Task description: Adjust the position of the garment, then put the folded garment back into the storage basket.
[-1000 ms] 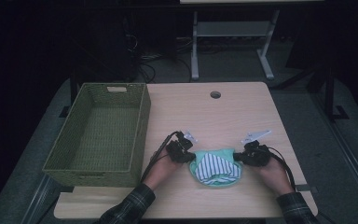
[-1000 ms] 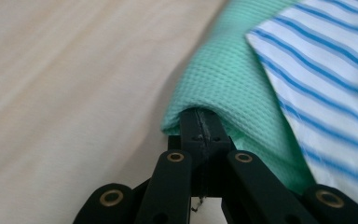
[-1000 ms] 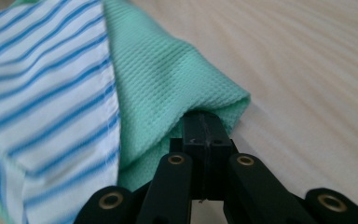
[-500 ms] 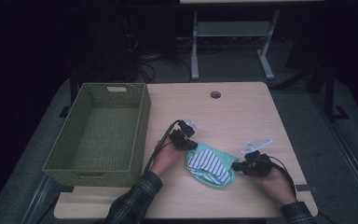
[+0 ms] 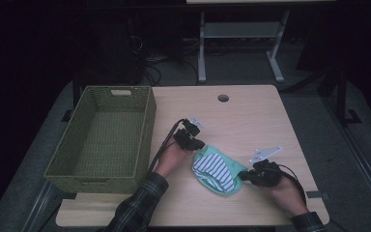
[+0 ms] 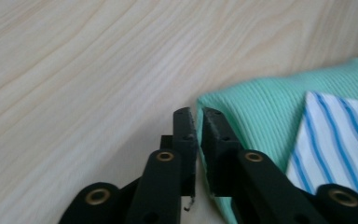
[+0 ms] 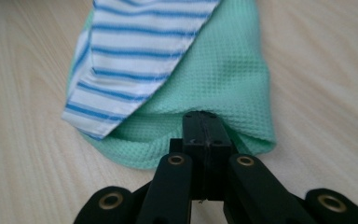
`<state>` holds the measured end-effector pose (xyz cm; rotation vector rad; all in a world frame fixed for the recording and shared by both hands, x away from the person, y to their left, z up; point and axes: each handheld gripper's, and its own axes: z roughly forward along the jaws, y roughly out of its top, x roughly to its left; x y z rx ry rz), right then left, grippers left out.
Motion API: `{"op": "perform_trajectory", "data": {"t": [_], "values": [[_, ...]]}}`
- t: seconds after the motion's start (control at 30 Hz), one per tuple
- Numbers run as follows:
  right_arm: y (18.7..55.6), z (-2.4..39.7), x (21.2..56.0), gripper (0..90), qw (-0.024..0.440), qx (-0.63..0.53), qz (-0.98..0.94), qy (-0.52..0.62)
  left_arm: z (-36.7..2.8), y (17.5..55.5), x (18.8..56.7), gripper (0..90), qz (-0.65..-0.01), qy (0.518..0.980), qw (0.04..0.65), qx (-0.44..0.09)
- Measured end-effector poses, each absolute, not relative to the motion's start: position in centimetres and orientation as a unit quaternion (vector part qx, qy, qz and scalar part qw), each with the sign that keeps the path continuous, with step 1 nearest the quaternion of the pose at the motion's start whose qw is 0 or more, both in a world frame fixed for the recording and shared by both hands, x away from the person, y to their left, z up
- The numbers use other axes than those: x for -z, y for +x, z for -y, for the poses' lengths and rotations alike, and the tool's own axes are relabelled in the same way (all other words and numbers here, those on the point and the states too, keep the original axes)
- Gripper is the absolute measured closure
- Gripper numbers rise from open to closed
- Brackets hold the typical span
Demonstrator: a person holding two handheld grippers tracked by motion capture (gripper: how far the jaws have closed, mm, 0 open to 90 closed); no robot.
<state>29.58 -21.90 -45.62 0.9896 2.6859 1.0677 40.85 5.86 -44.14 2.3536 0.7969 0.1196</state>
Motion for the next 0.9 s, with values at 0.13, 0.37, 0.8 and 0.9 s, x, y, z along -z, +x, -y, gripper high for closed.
{"op": "perform_trajectory", "data": {"t": [0.13, 0.37, 0.8, 0.9], "values": [[29.4, 22.4, 44.5, 89.8, 0.054, -0.362, -0.872, 0.324, -7.2, 39.5, 43.6, 69.2, -0.31, 0.894, 0.318, -0.05], [30.5, 22.7, 43.3, 84.3, 0.068, -0.38, -0.861, 0.332, -8.9, 36.2, 43.0, 53.2, -0.314, 0.892, 0.321, -0.052], [33.3, 21.2, 43.3, 65.3, 0.076, -0.394, -0.854, 0.33, -10.9, 31.7, 43.8, 36.6, -0.319, 0.89, 0.321, -0.059], [33.3, 21.0, 43.5, 64.4, 0.074, -0.389, -0.856, 0.334, -10.5, 31.0, 43.5, 36.6, -0.31, 0.89, 0.328, -0.059]]}}
